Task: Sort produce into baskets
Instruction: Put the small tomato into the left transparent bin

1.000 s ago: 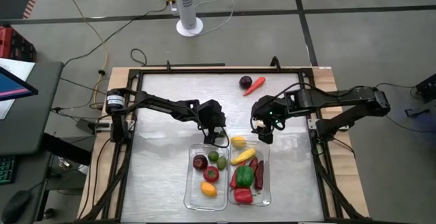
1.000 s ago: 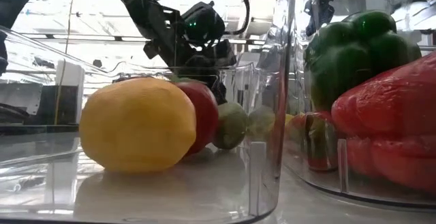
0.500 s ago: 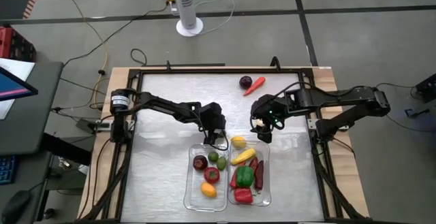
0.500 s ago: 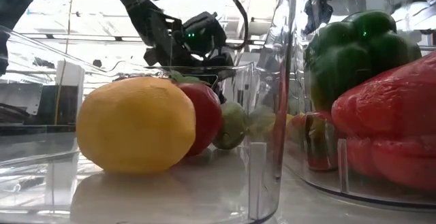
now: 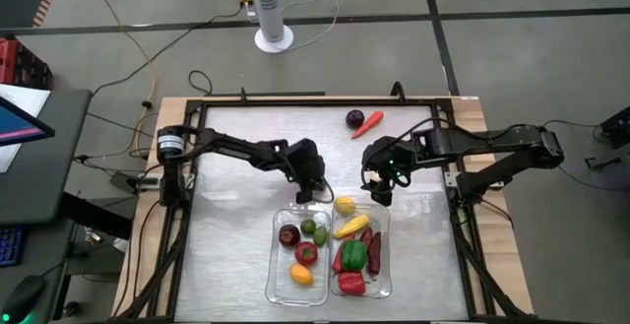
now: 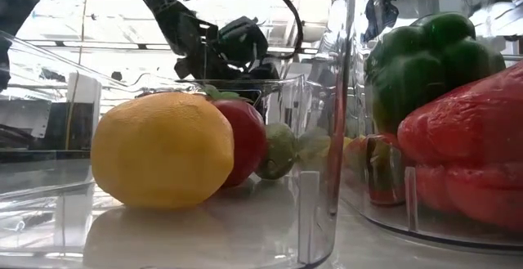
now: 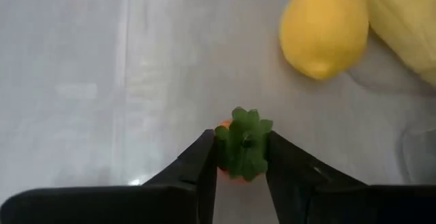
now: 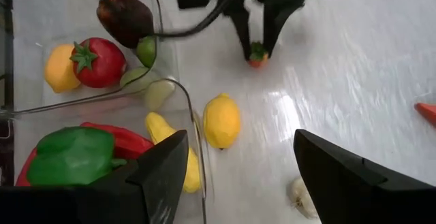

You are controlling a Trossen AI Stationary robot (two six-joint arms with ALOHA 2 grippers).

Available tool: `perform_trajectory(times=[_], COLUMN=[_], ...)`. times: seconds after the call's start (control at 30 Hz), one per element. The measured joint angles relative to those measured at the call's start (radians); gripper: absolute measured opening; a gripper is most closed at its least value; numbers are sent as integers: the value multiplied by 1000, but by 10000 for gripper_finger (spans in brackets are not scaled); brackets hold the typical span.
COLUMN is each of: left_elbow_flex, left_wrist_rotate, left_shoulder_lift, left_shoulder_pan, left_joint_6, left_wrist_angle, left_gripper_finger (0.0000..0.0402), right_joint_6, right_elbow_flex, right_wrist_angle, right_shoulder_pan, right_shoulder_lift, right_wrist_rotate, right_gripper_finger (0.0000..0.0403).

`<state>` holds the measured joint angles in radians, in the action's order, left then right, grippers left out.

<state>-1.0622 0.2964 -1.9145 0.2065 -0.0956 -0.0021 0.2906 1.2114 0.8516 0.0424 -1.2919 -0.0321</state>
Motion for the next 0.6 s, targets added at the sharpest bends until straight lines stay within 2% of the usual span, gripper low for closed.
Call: perform_trajectory(times=[0.17,0.33,0.5,0.6], left_elbow_flex=[0,0,-1,-2], left_wrist_rotate=[46,152,196,144], left_shoulder_lift=[89,239,399,471], left_shoulder_pan=[50,54,-31,-113], left_joint_6=[31,127,184,187], left_wrist_angle=[-60,-110,-184,-259], left_gripper_finger=[90,90,89,89], right_joint_6=[-8,-24,-37,-38], right_elbow_flex=[0,0,0,0], right_wrist_angle=[2,15,28,19], right_shoulder_pan=[-31,-93,-155,-180], right_shoulder_lift=[3,4,1,1], right_wrist_rotate=[-2,-17,-22,-22], right_gripper_finger=[292,292,292,292])
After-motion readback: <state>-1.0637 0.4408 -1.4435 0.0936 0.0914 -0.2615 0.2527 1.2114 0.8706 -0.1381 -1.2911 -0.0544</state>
